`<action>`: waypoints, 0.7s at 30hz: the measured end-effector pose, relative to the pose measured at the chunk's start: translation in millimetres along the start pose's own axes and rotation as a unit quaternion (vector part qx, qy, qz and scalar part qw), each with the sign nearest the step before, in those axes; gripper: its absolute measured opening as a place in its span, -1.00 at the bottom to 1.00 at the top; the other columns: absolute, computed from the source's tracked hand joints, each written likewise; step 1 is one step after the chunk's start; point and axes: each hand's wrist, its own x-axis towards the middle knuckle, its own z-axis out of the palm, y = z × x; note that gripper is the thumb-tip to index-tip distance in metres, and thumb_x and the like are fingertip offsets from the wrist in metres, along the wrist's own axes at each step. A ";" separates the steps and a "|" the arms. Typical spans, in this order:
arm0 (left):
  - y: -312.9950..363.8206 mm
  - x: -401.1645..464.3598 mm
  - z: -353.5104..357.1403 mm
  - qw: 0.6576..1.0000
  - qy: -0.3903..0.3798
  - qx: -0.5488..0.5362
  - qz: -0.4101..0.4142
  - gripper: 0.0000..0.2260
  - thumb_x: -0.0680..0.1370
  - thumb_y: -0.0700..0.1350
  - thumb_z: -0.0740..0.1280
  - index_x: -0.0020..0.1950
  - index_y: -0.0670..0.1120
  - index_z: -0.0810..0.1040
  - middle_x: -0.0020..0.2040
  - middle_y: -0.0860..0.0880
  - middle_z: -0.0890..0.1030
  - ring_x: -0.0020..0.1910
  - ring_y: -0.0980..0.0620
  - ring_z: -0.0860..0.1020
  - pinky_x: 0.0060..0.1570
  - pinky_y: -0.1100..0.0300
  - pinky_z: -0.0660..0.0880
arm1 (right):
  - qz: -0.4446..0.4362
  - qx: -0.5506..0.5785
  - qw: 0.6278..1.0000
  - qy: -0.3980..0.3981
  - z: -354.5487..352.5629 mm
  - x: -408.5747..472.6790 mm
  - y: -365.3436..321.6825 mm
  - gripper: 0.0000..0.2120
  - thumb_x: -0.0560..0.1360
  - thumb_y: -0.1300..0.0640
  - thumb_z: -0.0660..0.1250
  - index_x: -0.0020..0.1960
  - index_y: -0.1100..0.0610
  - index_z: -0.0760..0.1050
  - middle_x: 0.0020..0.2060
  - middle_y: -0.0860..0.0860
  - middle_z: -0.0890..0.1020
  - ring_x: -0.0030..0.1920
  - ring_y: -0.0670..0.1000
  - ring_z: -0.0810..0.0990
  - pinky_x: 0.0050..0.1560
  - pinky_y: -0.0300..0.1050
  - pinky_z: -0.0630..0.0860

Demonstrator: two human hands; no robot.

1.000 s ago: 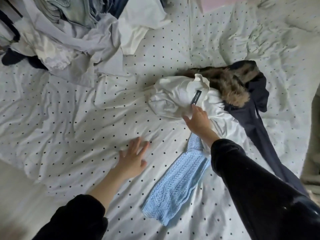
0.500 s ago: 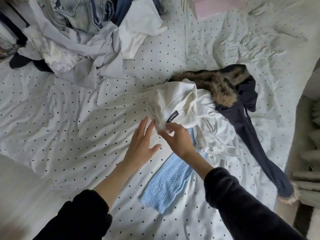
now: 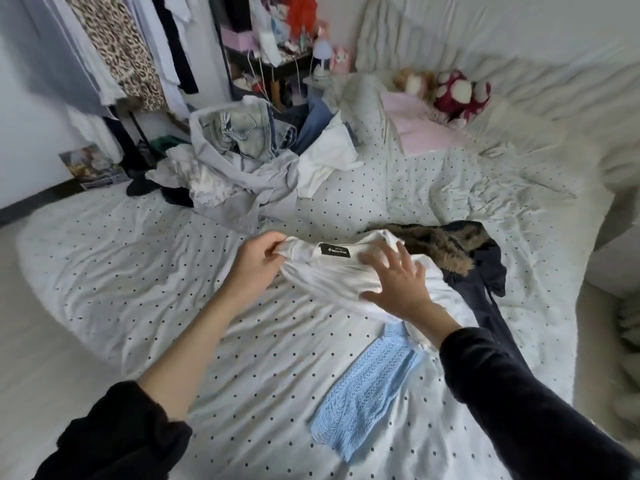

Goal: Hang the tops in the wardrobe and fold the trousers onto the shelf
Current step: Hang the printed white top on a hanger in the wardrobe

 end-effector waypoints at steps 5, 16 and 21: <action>9.0 -39.8 -104.4 0.997 0.046 0.063 -0.004 -0.87 0.54 -0.28 0.27 0.00 -0.11 0.57 -0.10 -0.04 0.60 -0.10 0.04 0.53 -0.09 0.18 0.42 | -0.062 -0.041 0.990 0.122 -37.0 8.2 -67.6 -0.60 0.58 0.09 0.20 0.41 0.03 0.30 0.40 0.00 0.30 0.45 0.10 0.17 0.33 0.12 0.27; -35.5 -224.3 -287.4 0.967 0.214 0.053 -0.130 -0.77 0.50 -0.20 0.40 -0.31 -0.22 0.43 -0.38 -0.02 0.36 -0.37 0.13 0.32 -0.35 0.17 0.19 | -0.229 0.276 0.909 0.213 -111.8 -20.4 -319.7 -0.78 0.47 0.36 0.23 0.06 0.28 0.59 0.01 0.22 0.64 0.04 0.21 0.58 0.04 -0.12 0.39; -19.1 -316.6 -344.0 0.947 0.241 0.023 -0.211 -0.63 0.28 0.04 0.54 -0.23 -0.21 0.50 -0.31 -0.07 0.49 -0.32 0.05 0.43 -0.30 0.22 0.31 | -0.323 0.372 0.855 0.162 -121.7 -64.9 -430.5 -0.84 0.48 0.35 0.28 -0.03 0.22 0.60 -0.02 0.11 0.63 -0.09 0.02 0.58 -0.02 -0.29 0.43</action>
